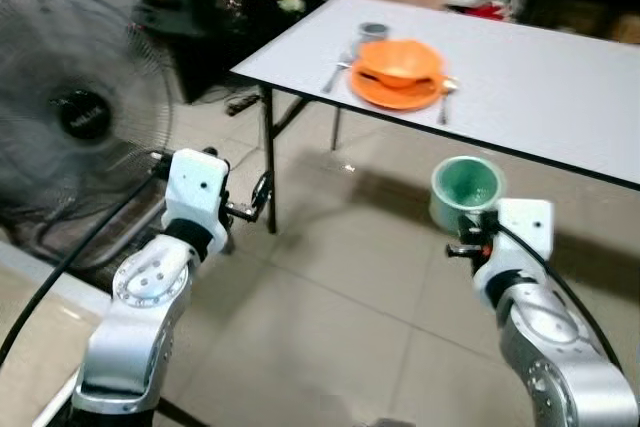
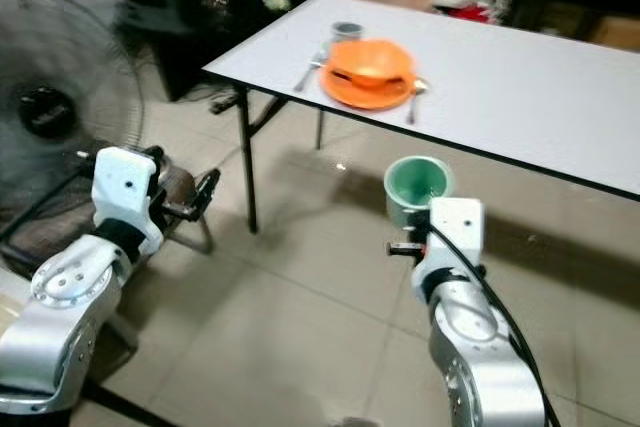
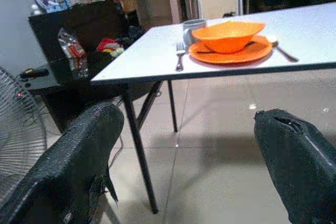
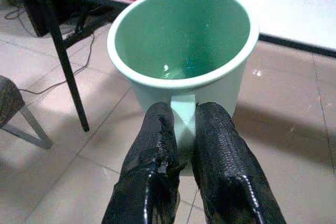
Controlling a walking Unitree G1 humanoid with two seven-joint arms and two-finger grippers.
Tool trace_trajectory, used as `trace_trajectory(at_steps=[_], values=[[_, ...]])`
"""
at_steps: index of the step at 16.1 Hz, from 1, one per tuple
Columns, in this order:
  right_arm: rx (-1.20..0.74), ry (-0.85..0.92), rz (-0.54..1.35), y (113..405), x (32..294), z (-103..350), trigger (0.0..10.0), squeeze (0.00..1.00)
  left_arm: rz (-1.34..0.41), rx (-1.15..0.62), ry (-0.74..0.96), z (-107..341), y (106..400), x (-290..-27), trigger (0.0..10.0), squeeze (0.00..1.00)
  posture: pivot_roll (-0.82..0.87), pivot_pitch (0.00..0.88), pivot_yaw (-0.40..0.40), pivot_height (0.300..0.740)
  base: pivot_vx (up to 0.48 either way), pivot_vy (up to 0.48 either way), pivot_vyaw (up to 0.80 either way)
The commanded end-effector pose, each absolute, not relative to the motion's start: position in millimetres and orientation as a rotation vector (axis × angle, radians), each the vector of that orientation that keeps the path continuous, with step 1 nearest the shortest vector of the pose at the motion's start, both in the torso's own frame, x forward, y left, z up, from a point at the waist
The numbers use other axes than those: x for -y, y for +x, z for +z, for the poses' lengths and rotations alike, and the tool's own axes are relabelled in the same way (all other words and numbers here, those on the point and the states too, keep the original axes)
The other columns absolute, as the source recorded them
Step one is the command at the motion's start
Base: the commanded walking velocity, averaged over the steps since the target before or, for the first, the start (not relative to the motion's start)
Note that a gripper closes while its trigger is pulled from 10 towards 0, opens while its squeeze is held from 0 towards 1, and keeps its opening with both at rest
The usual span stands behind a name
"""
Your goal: Setting the table
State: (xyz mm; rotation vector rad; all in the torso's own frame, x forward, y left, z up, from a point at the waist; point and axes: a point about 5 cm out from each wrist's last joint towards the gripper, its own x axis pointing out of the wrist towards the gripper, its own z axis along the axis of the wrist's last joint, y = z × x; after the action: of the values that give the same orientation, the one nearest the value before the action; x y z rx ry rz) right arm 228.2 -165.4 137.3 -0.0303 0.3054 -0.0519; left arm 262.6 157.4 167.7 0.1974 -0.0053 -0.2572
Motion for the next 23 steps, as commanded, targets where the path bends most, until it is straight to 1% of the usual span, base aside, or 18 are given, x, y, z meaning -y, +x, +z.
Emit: trace_trajectory(at_steps=[1,2,3,4,6,9,11,12,17,21,23], values=[[-0.287,-0.042,-0.051,228.4,166.5,141.3,10.0,0.00,-0.260,0.010,0.205,168.0,262.0,-157.8,10.0,0.23,0.09,0.000,0.019,0.740,0.000,-0.266,0.00],[-0.289,-0.054,-0.046,228.2,165.4,140.3,10.0,0.00,-0.255,0.004,0.208,166.0,261.6,-158.8,10.0,0.23,0.09,0.000,0.021,0.740,0.000,-0.270,0.00],[-0.294,-0.060,-0.044,227.9,165.1,139.9,10.0,0.00,-0.258,-0.010,0.185,164.5,261.3,-158.1,10.0,0.20,0.09,0.000,0.021,0.740,0.000,0.000,0.00],[-0.299,-0.051,-0.050,226.4,165.6,138.6,10.0,0.00,-0.266,0.004,0.202,167.1,260.8,-156.8,10.0,0.13,0.09,0.000,0.016,0.740,0.000,0.000,0.00],[-0.303,-0.023,-0.061,226.7,166.0,138.0,10.0,0.00,-0.269,0.013,0.197,166.6,261.5,-156.8,10.0,0.13,0.09,0.000,0.016,0.740,0.000,0.000,0.00],[-0.290,-0.010,-0.066,227.1,168.5,140.6,10.0,0.00,-0.316,0.017,0.202,168.3,260.5,-150.4,10.0,0.15,0.09,0.000,0.007,0.740,0.000,0.000,-0.80],[-0.287,-0.012,-0.069,227.9,170.0,141.4,10.0,0.00,-0.315,0.010,0.191,166.5,261.0,-148.0,10.0,0.15,0.09,0.000,0.011,0.740,0.244,0.000,-0.80],[-0.282,-0.006,-0.075,227.6,170.1,142.0,10.0,0.00,-0.337,0.006,0.203,166.2,260.3,-147.0,10.0,0.15,0.09,0.000,-0.001,0.740,0.247,0.000,-0.46],[-0.251,0.009,-0.074,229.7,169.5,146.0,10.0,0.00,-0.358,0.007,0.184,165.7,259.3,-145.2,10.0,0.16,0.08,0.000,0.006,0.740,0.261,0.000,-0.09],[-0.255,-0.001,-0.076,227.8,169.6,145.3,10.0,0.00,-0.368,0.004,0.181,165.4,260.7,-142.7,10.0,0.16,0.08,0.000,0.011,0.740,0.305,0.000,-0.80],[-0.255,0.006,-0.074,226.9,170.3,145.2,10.0,0.00,-0.374,-0.005,0.176,163.5,260.1,-140.4,10.0,0.16,0.08,0.000,0.018,0.740,0.306,0.000,-0.22]])
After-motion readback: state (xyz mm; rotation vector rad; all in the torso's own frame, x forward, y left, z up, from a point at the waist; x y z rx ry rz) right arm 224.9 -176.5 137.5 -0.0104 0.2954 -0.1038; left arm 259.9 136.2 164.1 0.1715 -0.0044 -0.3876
